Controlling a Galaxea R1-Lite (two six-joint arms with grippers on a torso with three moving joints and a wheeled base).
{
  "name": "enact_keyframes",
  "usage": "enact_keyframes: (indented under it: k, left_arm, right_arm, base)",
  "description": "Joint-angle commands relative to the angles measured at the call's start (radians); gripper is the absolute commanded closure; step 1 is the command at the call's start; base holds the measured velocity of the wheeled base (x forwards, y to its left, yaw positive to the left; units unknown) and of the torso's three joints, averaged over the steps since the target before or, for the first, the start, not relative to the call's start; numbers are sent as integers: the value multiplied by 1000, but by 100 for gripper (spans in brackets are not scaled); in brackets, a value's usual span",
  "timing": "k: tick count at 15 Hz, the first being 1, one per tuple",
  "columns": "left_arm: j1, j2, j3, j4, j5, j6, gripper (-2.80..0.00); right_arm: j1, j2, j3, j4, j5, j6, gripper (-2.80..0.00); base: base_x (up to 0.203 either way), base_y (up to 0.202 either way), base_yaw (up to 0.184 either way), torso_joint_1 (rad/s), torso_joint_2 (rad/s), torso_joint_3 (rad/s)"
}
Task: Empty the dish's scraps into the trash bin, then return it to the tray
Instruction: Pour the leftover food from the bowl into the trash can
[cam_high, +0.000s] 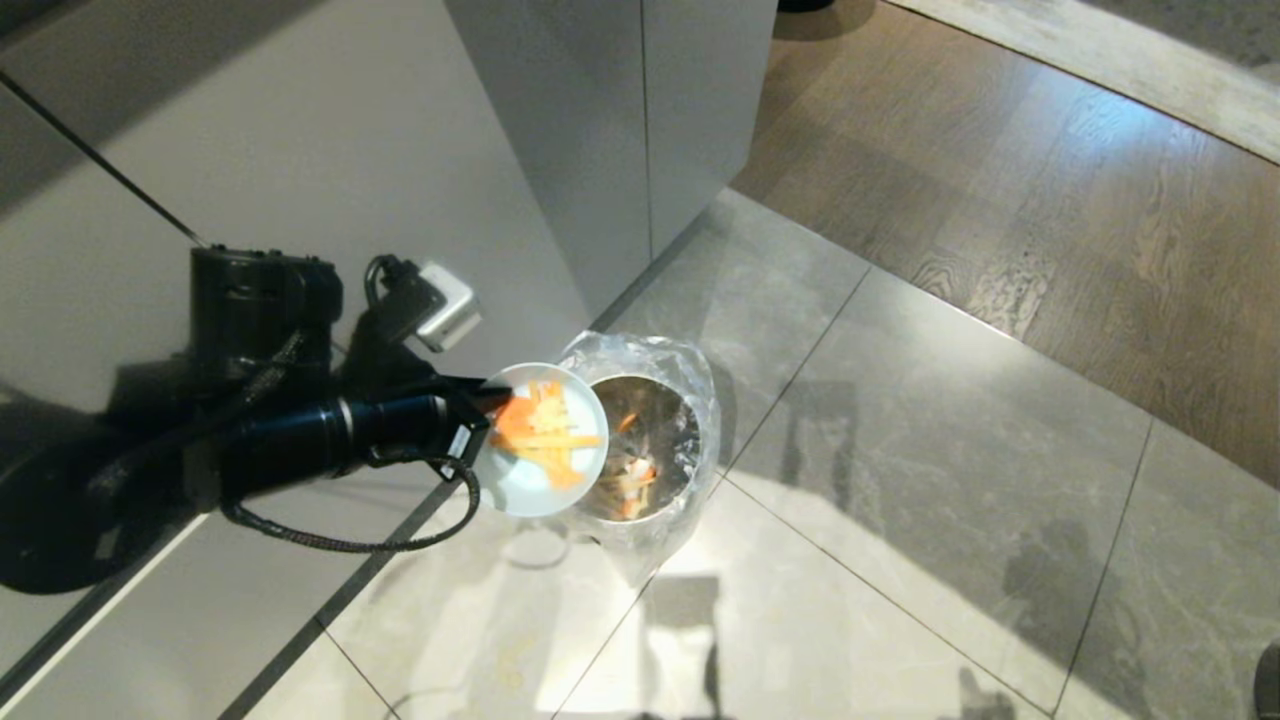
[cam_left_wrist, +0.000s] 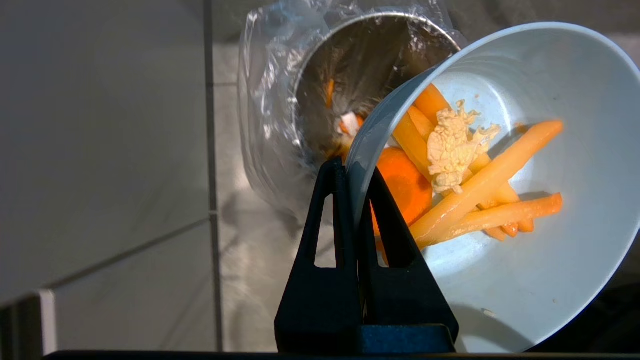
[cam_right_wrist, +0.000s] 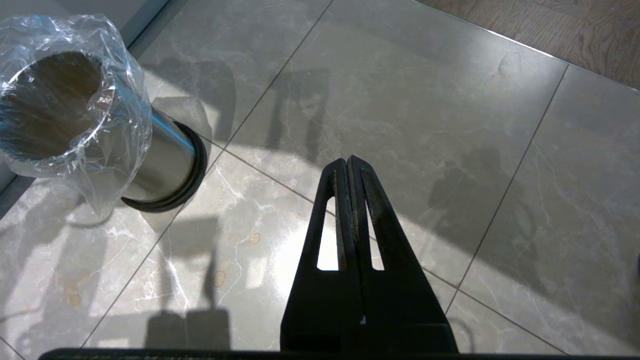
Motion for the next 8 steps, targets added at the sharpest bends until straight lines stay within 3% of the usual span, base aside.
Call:
enact_keyframes:
  k: [1, 3, 6, 8]
  left_arm:
    - [-2, 79, -12, -69, 1, 100, 0]
    - [-1, 120, -16, -99, 8, 214, 0]
    - [-1, 178, -82, -103, 15, 436, 0]
    - [-10, 229, -131, -102, 11, 532, 0]
  right_arm:
    - [0, 1, 0, 0, 0, 0, 0]
    - [0, 0, 0, 0, 0, 0, 0]
    - [0, 0, 0, 0, 0, 0, 0]
    - [0, 0, 0, 0, 0, 0, 0]
  base:
    - [0, 0, 0, 0, 0, 0]
    - [0, 0, 0, 0, 0, 0]
    - [0, 0, 0, 0, 0, 0]
    - [0, 0, 0, 0, 0, 0]
